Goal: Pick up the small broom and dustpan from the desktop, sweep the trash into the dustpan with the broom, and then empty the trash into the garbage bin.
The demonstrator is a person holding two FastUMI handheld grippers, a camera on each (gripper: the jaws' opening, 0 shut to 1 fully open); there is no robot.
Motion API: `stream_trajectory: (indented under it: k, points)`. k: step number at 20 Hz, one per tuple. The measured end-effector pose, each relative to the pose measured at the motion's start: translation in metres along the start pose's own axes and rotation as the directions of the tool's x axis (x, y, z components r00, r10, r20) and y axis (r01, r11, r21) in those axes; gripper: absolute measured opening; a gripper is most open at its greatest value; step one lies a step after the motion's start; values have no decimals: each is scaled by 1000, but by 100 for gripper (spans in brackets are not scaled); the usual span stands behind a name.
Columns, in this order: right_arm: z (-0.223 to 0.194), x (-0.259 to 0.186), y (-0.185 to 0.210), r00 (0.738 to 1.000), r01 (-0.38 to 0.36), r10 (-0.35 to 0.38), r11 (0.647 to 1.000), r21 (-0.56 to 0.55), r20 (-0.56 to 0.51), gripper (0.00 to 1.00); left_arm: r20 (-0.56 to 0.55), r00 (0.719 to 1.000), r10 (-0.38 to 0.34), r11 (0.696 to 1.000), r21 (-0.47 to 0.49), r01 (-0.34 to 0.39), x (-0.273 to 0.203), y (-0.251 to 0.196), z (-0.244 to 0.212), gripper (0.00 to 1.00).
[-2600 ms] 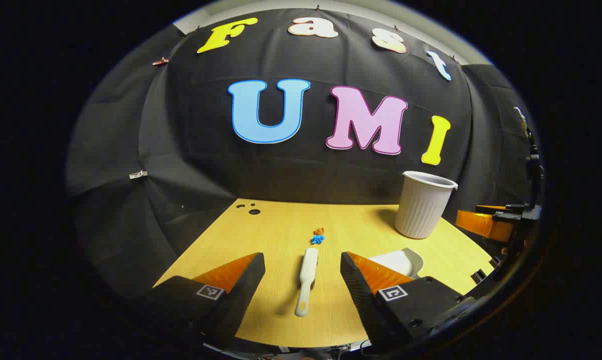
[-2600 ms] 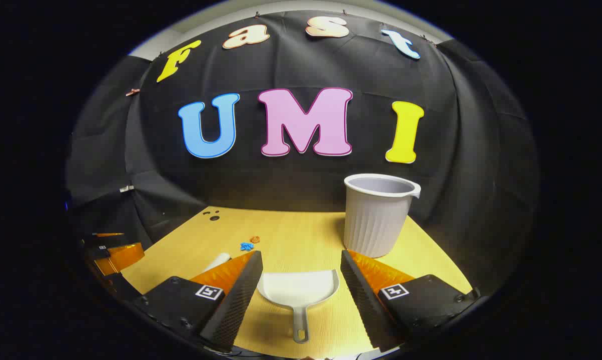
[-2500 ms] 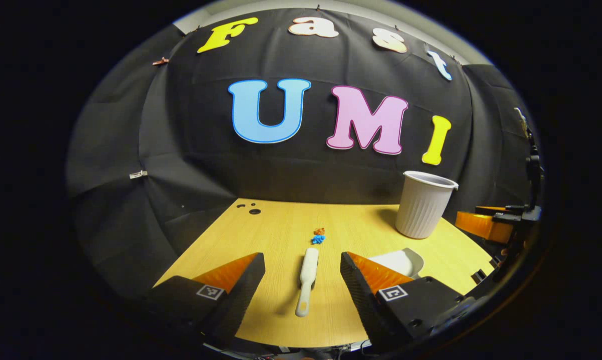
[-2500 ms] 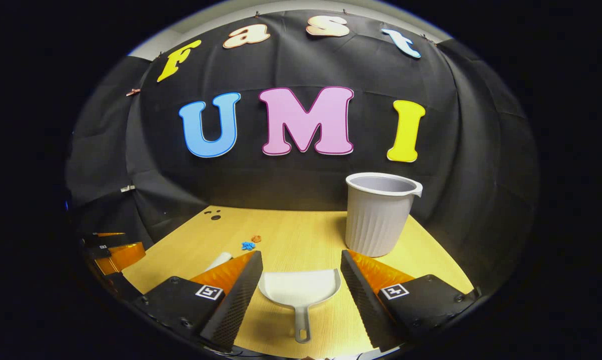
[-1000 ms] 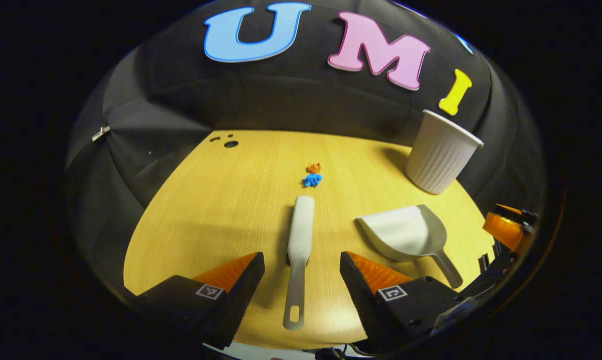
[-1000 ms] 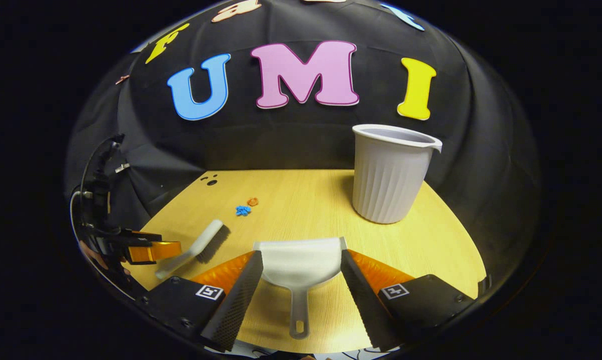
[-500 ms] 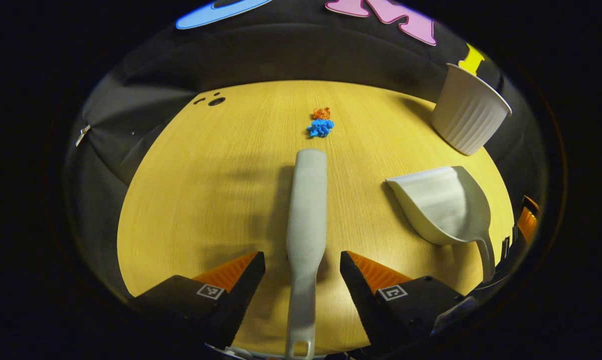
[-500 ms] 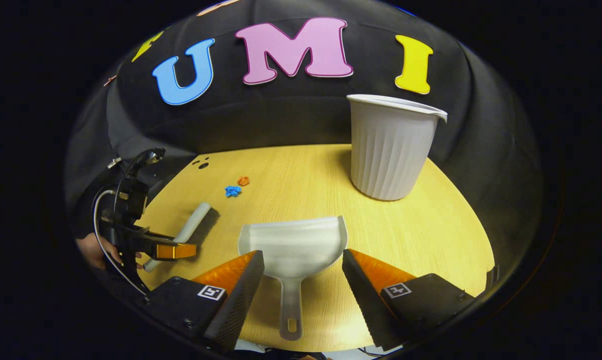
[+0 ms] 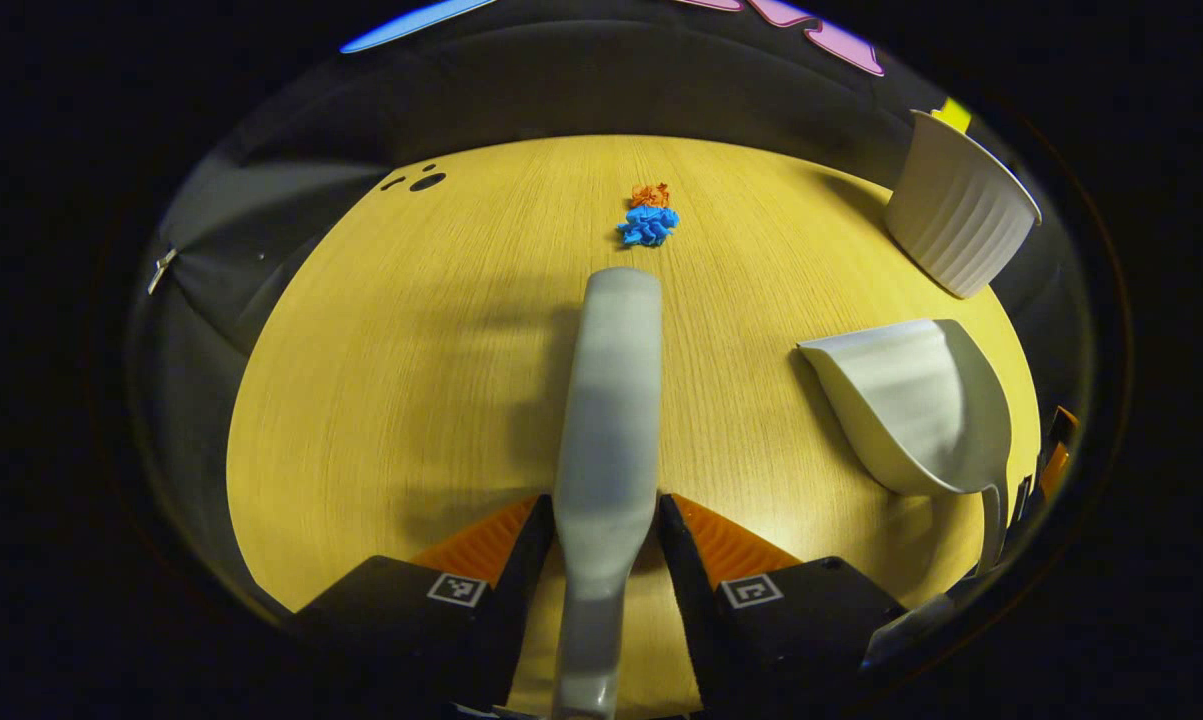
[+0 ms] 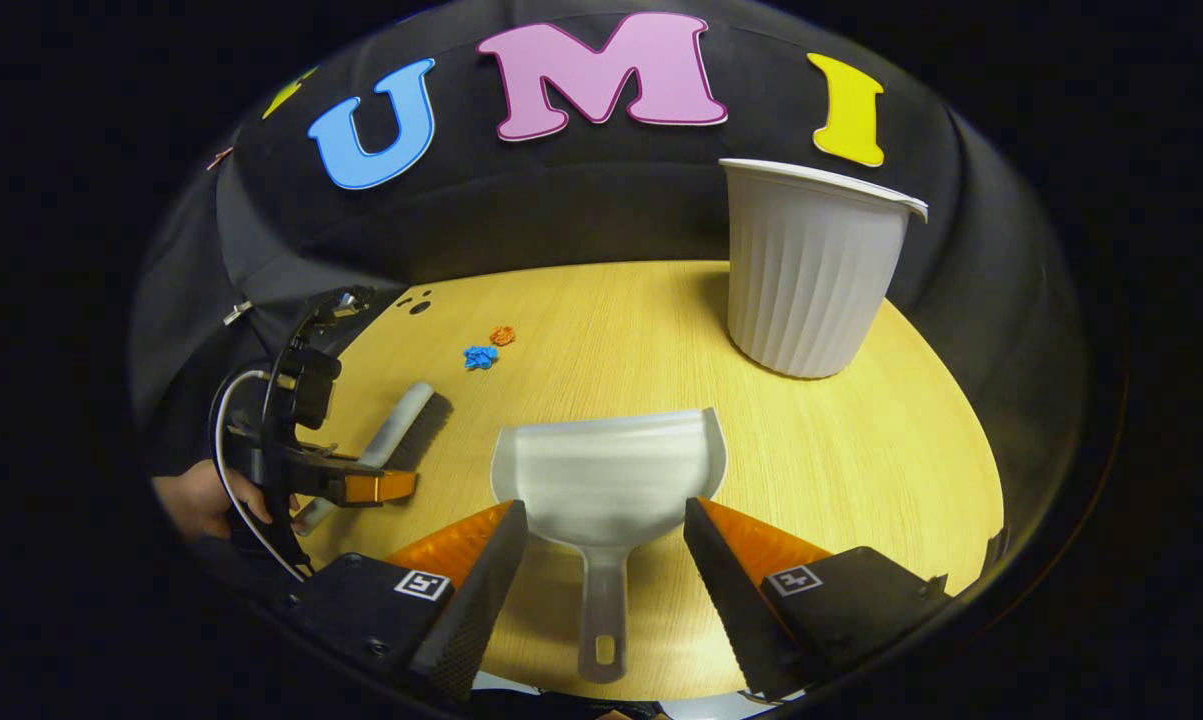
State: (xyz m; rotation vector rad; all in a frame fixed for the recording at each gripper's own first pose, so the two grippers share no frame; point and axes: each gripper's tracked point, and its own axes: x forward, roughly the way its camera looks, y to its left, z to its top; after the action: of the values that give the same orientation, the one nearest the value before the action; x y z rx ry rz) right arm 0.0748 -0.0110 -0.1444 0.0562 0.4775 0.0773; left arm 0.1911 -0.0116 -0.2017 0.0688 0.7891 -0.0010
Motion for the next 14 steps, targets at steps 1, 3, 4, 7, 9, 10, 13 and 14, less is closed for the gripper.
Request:
stream_trajectory:
  k: [1, 3, 4, 7, 9, 10, 13, 14]
  points:
    - [-1, 0, 1, 1000, -1, 1, 1000, 0, -6, 98, 8, 1000, -5, 1000, 6, 5, -1, -1, 2, 69]
    - [-6, 0, 2, 1000, -3, 3, 1000, 1, -21, 98, 28, 1000, -4, 1000, 10, 4, 1, -5, 3, 60]
    - [-9, 1, 2, 1000, -5, 5, 1000, 2, -30, 98, 35, 999, 2, 1000, 6, -2, 0, -5, 3, 49]
    - [-19, -2, 2, 998, -11, 11, 1000, 4, -68, 98, 74, 997, 16, 1000, -24, -15, 0, -5, 4, 36]
    - [-26, -3, 2, 995, -12, 13, 1000, 7, -98, 98, 94, 996, 7, 999, -41, -3, 0, -6, 3, 29]
    - [-29, -3, 2, 994, -12, 12, 1000, 8, -108, 98, 106, 994, -1, 999, -45, 6, -1, -6, 3, 28]
    - [-36, 0, 0, 990, -9, 10, 1000, 11, -143, 98, 154, 988, 8, 997, -72, 3, -15, 1, 0, 25]
    - [-41, -1, 0, 988, -5, 6, 1000, 10, -154, 98, 173, 985, 11, 997, -79, 2, -22, 4, 0, 25]
